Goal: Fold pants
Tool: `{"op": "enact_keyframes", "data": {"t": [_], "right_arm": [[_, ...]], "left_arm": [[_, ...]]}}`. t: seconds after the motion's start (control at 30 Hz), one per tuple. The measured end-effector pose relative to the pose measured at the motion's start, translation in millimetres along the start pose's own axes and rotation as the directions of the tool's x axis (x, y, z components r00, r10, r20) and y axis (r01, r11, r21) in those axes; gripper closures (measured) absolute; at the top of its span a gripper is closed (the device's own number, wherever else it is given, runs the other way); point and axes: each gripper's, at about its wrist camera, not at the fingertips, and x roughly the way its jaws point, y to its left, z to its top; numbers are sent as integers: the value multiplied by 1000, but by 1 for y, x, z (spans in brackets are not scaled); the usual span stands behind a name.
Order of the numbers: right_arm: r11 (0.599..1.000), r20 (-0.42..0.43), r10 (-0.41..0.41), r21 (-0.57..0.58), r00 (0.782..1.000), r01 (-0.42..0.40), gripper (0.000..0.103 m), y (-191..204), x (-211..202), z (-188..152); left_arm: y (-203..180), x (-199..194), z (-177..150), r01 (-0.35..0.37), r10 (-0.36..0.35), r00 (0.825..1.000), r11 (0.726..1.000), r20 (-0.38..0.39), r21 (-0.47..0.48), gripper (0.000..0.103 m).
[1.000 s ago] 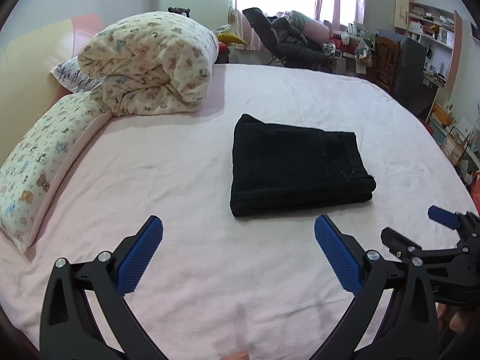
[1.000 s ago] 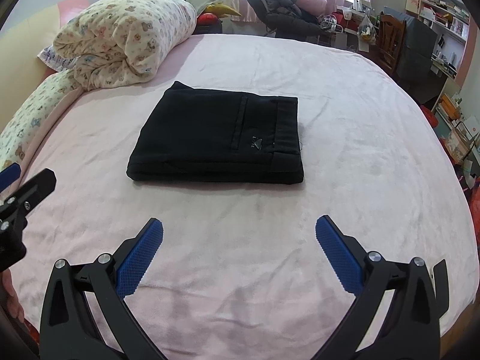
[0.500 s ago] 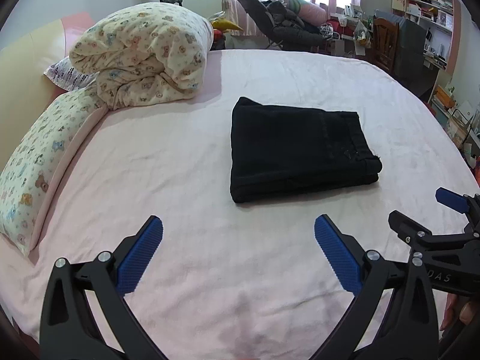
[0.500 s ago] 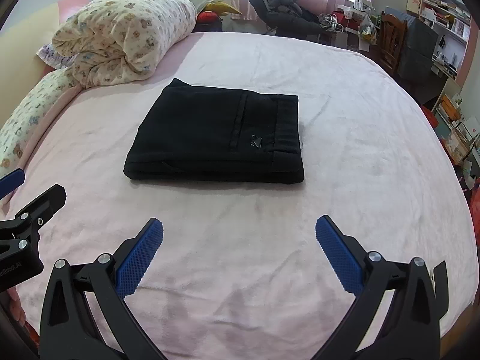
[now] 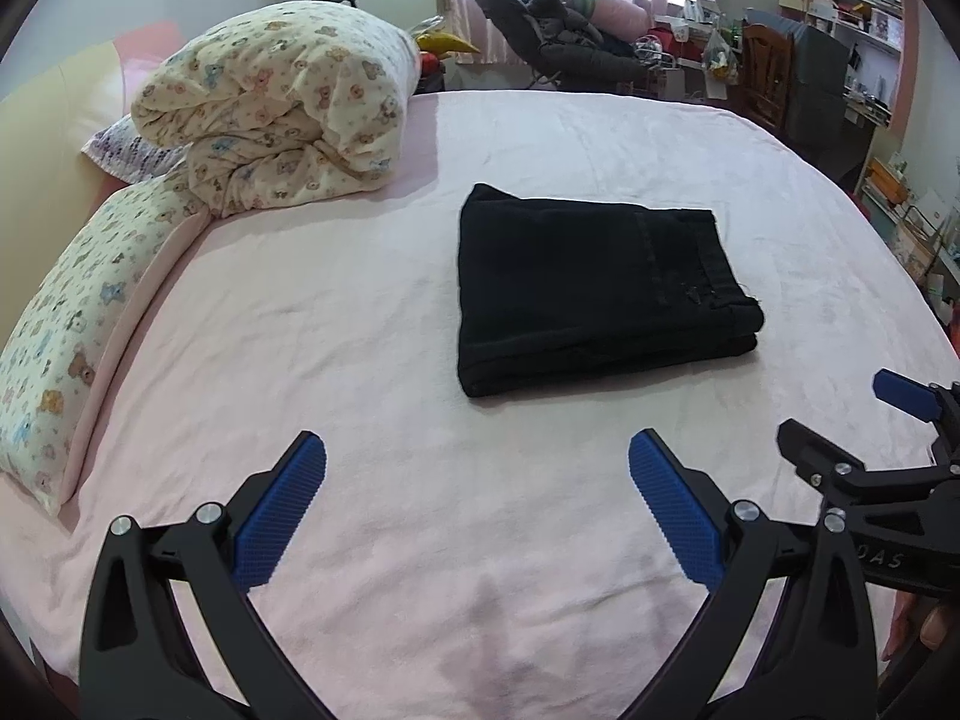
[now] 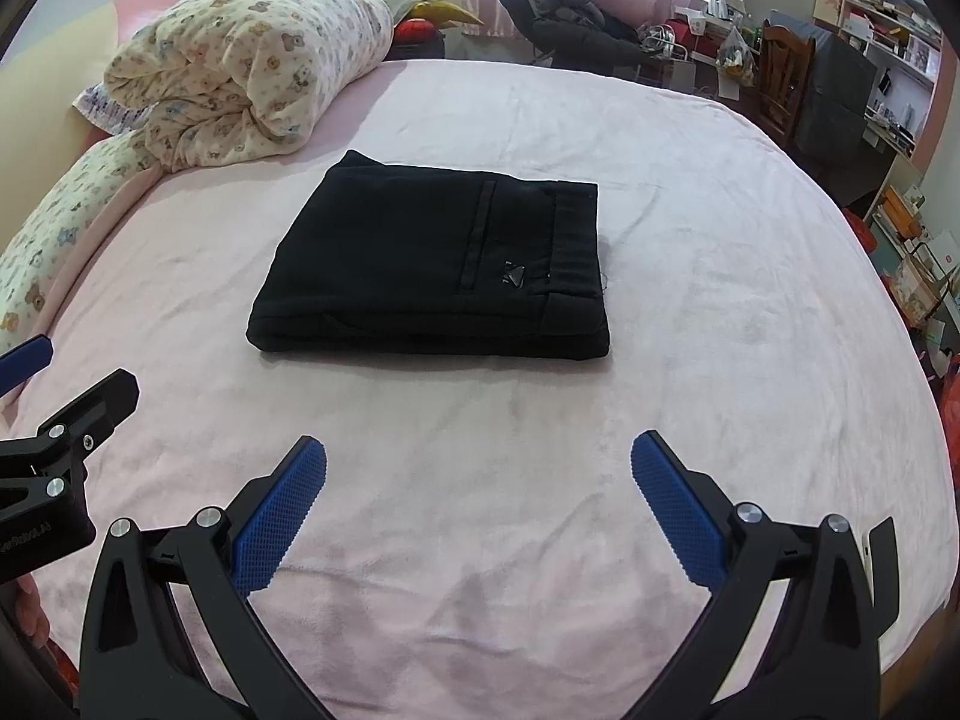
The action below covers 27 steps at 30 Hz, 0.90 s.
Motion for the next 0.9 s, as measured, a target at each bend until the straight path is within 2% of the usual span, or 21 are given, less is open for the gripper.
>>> {"op": "enact_keyframes", "data": {"t": [0.9], "right_arm": [[1000,-17,-1,-11,1000,0,1,-3,3,-4]], "left_arm": [[-4,7,-4,19,-19,999,1000,-34,8,2]]}}
